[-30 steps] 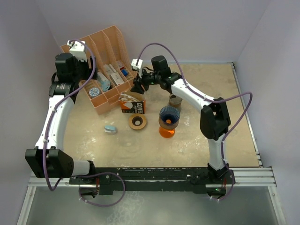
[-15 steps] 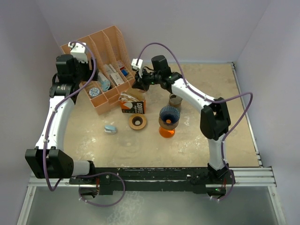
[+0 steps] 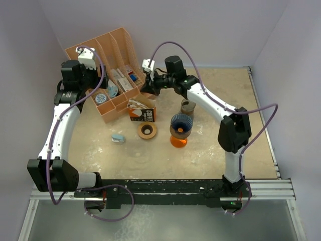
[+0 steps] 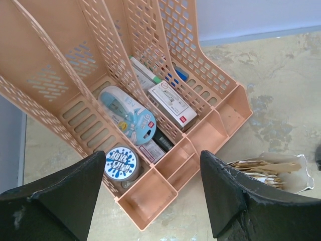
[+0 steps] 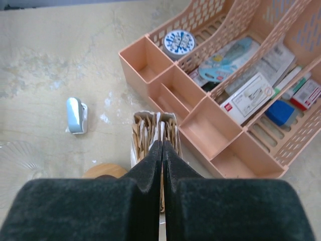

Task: Place the coffee filter in the dripper
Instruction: Pick up the coffee filter from the coffee filter holder.

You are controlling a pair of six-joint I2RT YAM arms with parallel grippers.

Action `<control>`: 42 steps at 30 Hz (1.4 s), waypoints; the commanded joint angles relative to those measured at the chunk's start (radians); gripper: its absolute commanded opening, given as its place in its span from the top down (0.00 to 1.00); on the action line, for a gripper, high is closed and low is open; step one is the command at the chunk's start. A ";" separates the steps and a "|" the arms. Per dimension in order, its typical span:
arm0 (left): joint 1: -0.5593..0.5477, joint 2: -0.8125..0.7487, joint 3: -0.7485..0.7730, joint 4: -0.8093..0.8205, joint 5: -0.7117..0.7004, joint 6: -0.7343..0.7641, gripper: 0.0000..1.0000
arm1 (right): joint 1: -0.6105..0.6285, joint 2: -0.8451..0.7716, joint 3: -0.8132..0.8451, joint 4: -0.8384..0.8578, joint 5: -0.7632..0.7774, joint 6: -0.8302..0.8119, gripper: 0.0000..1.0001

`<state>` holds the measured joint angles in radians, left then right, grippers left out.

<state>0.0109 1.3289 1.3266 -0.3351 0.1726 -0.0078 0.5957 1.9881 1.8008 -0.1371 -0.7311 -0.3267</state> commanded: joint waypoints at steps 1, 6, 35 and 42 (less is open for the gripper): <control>0.005 -0.040 -0.005 0.057 0.036 -0.017 0.27 | 0.003 -0.099 0.018 0.035 -0.060 0.003 1.00; 0.004 -0.041 -0.006 0.059 0.039 -0.015 0.26 | 0.003 -0.086 0.014 0.027 0.033 -0.016 0.93; 0.004 -0.060 -0.023 0.060 0.039 0.017 0.26 | 0.033 0.005 0.120 -0.048 0.076 -0.066 1.00; 0.005 -0.058 -0.030 0.064 0.046 0.022 0.26 | 0.032 -0.076 0.110 -0.066 0.056 -0.088 1.00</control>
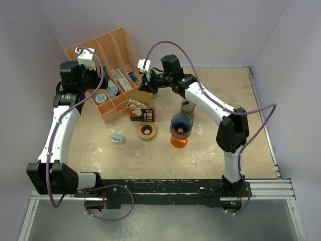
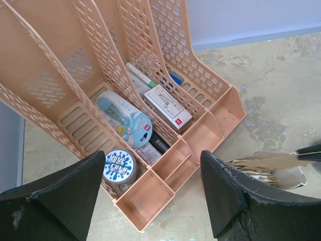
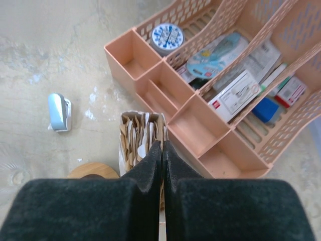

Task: Place the coffee filter in the dripper
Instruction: Pick up the coffee filter from the coffee filter holder.

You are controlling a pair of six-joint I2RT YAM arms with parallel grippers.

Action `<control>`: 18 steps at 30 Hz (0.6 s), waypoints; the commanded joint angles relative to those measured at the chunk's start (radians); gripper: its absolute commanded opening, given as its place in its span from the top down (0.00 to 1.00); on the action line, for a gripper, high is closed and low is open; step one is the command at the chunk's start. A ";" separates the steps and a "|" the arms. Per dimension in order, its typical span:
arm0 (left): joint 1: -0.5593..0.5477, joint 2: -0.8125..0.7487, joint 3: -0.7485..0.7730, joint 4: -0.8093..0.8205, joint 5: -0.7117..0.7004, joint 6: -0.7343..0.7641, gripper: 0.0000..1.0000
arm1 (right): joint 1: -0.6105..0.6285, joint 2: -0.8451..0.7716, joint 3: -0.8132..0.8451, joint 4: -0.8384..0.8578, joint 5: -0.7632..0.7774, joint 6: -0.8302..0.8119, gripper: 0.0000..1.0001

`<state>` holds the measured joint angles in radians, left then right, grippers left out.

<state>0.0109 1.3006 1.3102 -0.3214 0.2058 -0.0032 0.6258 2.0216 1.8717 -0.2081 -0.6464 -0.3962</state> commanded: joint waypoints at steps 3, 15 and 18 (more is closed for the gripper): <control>0.004 -0.032 -0.017 0.050 0.031 0.029 0.26 | 0.002 -0.136 0.042 -0.025 -0.026 -0.048 1.00; -0.054 -0.003 0.060 -0.177 0.543 0.289 0.32 | -0.010 -0.370 0.012 -0.239 -0.065 -0.281 1.00; -0.142 0.029 0.156 -0.381 0.563 0.464 0.33 | -0.014 -0.418 0.023 -0.312 -0.114 -0.332 1.00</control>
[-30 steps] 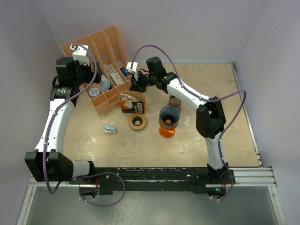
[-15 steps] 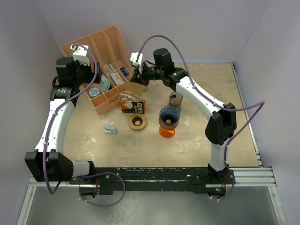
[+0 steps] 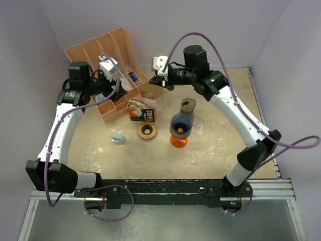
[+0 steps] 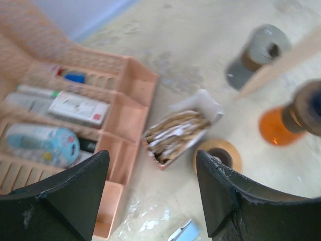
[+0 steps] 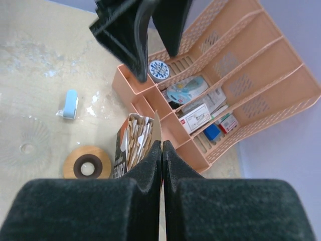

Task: Place the coffee filter in the dripper
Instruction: Pick up the coffee filter from the coffee filter holder.

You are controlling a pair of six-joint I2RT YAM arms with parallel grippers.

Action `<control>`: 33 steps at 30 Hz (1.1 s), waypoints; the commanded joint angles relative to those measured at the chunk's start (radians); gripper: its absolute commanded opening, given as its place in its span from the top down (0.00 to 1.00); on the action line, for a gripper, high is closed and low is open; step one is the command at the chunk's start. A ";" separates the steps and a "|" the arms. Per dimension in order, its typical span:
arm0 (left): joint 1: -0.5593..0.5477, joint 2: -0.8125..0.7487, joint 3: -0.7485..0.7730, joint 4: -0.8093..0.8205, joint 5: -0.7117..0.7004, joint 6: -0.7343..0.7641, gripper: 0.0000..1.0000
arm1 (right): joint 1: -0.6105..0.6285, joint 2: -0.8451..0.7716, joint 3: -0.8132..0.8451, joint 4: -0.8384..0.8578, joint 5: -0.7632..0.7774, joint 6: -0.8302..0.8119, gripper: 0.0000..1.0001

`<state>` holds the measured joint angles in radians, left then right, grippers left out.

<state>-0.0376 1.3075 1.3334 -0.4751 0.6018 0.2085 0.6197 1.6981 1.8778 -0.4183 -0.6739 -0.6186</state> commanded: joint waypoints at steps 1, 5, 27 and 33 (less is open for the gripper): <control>-0.111 0.031 0.155 -0.263 0.185 0.272 0.34 | -0.008 -0.105 0.024 -0.121 -0.102 -0.119 1.00; -0.134 0.051 0.208 -0.299 0.298 0.280 0.39 | -0.016 -0.150 0.046 -0.179 -0.163 -0.146 1.00; -0.310 0.152 0.409 -0.441 0.395 0.342 0.52 | -0.100 -0.140 0.062 -0.218 -0.429 -0.154 1.00; -0.356 0.194 0.428 -0.441 0.367 0.350 0.79 | -0.106 -0.134 0.043 -0.193 -0.436 -0.130 1.00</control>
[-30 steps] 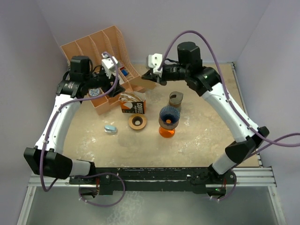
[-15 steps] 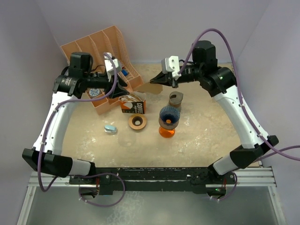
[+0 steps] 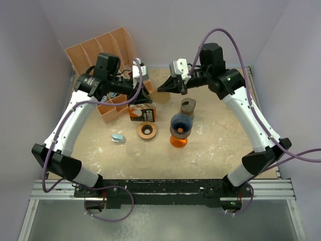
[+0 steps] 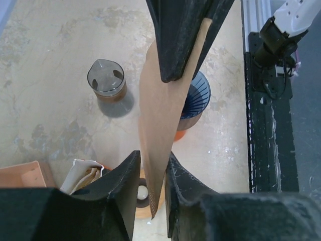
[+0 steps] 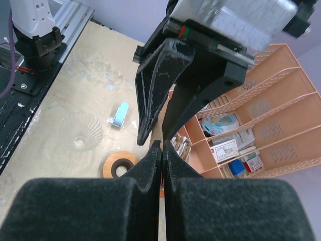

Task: Place the coffee filter in the dripper
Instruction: Pick up the coffee filter from the coffee filter holder.

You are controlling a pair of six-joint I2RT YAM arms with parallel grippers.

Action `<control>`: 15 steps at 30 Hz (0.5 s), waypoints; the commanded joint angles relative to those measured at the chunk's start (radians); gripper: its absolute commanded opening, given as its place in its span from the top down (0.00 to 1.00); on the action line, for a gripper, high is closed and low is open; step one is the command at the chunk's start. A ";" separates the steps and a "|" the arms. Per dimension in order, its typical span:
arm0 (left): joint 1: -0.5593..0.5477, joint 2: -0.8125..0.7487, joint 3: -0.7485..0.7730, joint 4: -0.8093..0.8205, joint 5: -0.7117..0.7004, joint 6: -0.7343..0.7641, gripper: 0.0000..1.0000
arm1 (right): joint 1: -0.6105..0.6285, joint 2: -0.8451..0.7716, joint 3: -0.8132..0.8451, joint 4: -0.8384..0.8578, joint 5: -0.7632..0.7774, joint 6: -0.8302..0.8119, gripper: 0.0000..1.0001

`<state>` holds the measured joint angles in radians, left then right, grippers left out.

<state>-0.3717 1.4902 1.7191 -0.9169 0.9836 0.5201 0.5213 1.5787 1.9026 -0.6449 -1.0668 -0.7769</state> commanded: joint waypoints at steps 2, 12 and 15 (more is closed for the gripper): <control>-0.022 0.014 0.039 0.000 -0.024 0.043 0.93 | -0.012 -0.019 0.010 0.044 -0.049 0.036 1.00; -0.021 0.012 0.038 0.034 0.017 0.005 1.00 | -0.058 -0.064 -0.080 0.180 -0.057 0.164 0.98; -0.020 0.008 0.032 0.078 0.024 -0.049 1.00 | -0.076 -0.081 -0.108 0.220 -0.052 0.203 0.93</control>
<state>-0.3931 1.5116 1.7218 -0.9169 0.9615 0.5278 0.4683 1.5585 1.8187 -0.5232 -1.0939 -0.6559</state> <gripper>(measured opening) 0.003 0.043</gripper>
